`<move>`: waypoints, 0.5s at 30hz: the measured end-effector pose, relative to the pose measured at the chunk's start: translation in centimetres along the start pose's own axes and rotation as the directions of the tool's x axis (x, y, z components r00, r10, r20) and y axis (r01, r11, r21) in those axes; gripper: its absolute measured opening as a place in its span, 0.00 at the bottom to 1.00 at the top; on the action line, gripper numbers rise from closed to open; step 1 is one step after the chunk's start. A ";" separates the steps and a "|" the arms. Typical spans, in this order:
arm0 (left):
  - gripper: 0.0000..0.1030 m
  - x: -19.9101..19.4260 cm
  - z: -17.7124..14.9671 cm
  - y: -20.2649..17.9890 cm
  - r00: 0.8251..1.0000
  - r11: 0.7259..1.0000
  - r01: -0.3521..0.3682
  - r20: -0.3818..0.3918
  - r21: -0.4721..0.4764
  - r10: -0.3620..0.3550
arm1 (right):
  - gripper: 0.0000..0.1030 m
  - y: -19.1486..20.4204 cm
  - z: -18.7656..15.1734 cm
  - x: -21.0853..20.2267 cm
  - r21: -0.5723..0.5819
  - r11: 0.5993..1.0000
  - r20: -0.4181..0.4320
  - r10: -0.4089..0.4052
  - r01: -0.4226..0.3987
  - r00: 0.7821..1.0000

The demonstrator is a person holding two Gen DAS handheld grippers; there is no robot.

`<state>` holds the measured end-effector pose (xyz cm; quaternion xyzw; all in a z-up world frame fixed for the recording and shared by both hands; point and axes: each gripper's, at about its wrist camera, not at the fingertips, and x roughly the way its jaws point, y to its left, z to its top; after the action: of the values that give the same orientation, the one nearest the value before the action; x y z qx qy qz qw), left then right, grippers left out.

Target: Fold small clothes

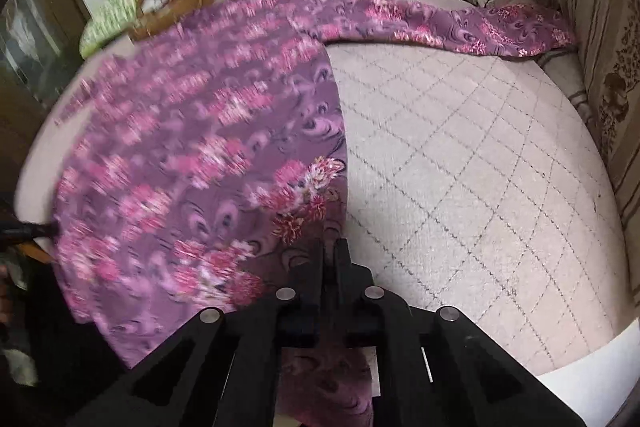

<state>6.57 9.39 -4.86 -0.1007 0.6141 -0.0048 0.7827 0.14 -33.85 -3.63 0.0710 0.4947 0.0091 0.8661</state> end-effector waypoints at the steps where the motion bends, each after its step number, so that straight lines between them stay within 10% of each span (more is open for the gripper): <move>1: 0.05 -0.6 0.3 0.3 1.000 1.000 -0.001 0.009 -0.006 0.001 | 0.04 -0.5 0.2 -0.9 0.028 0.999 0.020 0.025 -0.025 0.999; 10: 0.03 1.1 1.2 2.8 0.990 0.994 -0.111 -0.091 -0.009 0.110 | 0.05 -2.3 -0.7 1.8 0.128 0.991 -0.069 0.044 -0.035 0.997; 15: 0.06 -3.1 1.9 1.7 0.989 0.988 -0.141 0.063 0.067 0.137 | 0.11 -2.1 0.3 0.6 0.099 0.994 -0.051 0.052 -0.046 0.997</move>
<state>7.43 11.70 -1.74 -0.0296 0.5960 0.0310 0.8019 0.55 -35.95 -4.30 0.1251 0.5155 0.0080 0.8477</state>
